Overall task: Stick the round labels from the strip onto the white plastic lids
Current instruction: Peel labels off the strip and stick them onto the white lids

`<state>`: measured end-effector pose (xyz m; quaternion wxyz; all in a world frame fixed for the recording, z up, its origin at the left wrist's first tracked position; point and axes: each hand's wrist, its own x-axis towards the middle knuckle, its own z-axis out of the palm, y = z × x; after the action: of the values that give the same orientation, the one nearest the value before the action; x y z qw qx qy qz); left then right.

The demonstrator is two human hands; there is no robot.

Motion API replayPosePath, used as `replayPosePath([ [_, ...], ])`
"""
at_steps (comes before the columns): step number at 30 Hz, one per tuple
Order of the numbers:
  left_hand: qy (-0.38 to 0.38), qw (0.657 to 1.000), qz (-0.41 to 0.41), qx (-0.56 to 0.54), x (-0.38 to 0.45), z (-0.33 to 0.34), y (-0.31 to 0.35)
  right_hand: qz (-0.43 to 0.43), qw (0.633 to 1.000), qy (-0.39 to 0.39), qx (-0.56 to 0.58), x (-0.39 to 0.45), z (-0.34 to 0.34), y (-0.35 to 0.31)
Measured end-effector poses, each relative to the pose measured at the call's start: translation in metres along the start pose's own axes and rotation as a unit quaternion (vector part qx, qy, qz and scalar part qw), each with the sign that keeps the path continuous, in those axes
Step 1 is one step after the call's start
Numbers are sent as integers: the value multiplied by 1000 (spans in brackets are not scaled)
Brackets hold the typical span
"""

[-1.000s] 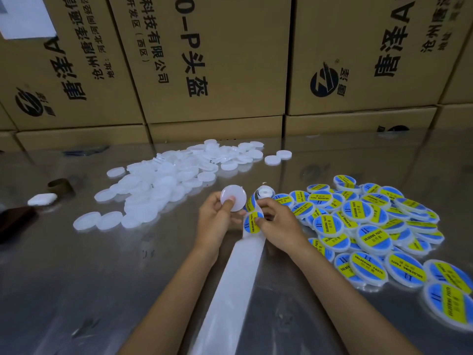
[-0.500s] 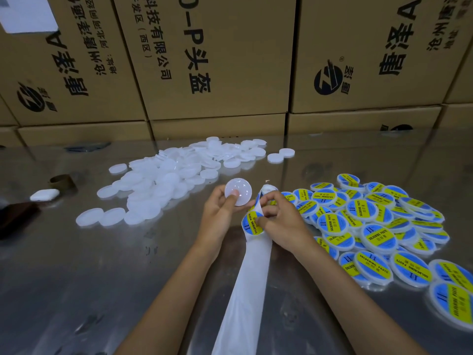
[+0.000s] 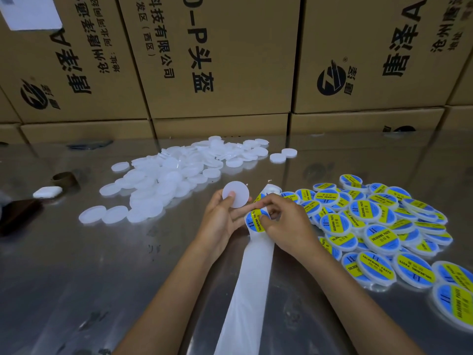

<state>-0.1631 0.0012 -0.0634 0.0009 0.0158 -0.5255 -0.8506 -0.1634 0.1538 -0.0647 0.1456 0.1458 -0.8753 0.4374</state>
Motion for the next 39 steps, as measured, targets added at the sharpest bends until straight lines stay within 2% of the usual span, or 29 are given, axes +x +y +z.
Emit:
replayPosePath([
  [5,16,999,-11,-31,1,-2,1,-3,996,-14,-92,-1,4,1],
  [13,15,997,-38,-70,-1,-1,3,-48,993,27,-107,-2,7,3],
  [17,11,996,-42,-79,-2,0,4,-101,983,65,-141,-1,7,4],
  [22,25,996,-45,-76,-4,1,5,-143,974,77,-157,1,7,4],
  [29,42,998,-29,-30,-3,0,5,-138,990,29,-20,-5,3,-8],
  [33,56,998,-24,-15,0,0,3,-76,992,16,101,-9,-2,-15],
  [39,92,995,7,34,0,0,2,11,967,34,250,-5,-7,-19],
])
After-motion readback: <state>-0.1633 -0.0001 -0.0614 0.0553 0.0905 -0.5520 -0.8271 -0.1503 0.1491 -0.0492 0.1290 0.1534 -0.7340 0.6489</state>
